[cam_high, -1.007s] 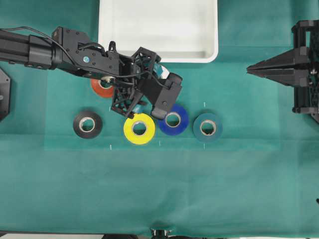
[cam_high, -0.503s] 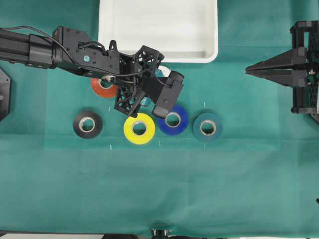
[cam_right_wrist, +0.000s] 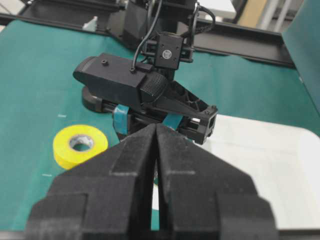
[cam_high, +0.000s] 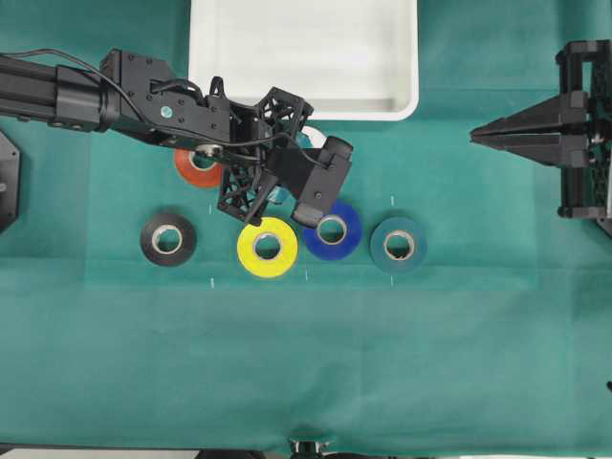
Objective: Pick up the tape from a random location and place it into the white case.
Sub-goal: 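Close the left gripper fingers inside the white tape roll's core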
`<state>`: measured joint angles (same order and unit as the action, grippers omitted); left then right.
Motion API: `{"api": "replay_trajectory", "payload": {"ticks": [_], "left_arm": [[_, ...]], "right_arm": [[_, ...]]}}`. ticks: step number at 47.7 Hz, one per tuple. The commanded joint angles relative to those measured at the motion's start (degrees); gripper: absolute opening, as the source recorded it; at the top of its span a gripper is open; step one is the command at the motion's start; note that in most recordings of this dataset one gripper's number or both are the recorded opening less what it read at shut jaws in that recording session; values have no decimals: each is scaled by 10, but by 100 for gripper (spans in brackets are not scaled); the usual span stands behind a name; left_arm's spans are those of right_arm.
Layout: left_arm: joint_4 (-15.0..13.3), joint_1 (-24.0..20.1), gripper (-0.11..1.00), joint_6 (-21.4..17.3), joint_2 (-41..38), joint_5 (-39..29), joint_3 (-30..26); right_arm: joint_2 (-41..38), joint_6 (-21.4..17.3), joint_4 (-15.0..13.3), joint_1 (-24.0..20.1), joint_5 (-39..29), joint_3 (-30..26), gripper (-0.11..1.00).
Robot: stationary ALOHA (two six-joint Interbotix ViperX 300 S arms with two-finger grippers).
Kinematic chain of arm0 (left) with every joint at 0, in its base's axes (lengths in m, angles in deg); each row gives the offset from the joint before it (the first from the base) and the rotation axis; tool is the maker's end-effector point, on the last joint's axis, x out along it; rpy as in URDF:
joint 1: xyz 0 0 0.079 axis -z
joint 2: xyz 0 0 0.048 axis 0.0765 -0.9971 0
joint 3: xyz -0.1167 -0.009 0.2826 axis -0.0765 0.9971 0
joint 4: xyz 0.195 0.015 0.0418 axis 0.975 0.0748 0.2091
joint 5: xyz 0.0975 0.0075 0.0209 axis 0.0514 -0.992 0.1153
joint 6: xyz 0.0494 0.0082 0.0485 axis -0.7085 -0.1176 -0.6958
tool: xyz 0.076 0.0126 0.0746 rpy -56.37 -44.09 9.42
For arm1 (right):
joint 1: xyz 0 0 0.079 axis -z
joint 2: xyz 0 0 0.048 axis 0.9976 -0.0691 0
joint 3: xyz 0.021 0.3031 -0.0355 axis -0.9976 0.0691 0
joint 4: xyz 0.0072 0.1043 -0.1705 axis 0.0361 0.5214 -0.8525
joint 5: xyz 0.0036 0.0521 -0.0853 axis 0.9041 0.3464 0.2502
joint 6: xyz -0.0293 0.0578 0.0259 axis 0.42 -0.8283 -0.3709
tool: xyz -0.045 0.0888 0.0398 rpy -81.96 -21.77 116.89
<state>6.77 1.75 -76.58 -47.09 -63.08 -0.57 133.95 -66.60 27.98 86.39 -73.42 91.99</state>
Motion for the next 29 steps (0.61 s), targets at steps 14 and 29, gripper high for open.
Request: {"api": "replay_trajectory", "payload": {"ticks": [14, 29], "left_arm": [[-1, 5, 26, 3, 18, -3, -16], [-2, 11, 26, 4, 37, -30, -32]], "right_arm": [[-2, 1, 0, 1, 2, -11, 0], [-2, 1, 0, 1, 2, -10, 0]]}}
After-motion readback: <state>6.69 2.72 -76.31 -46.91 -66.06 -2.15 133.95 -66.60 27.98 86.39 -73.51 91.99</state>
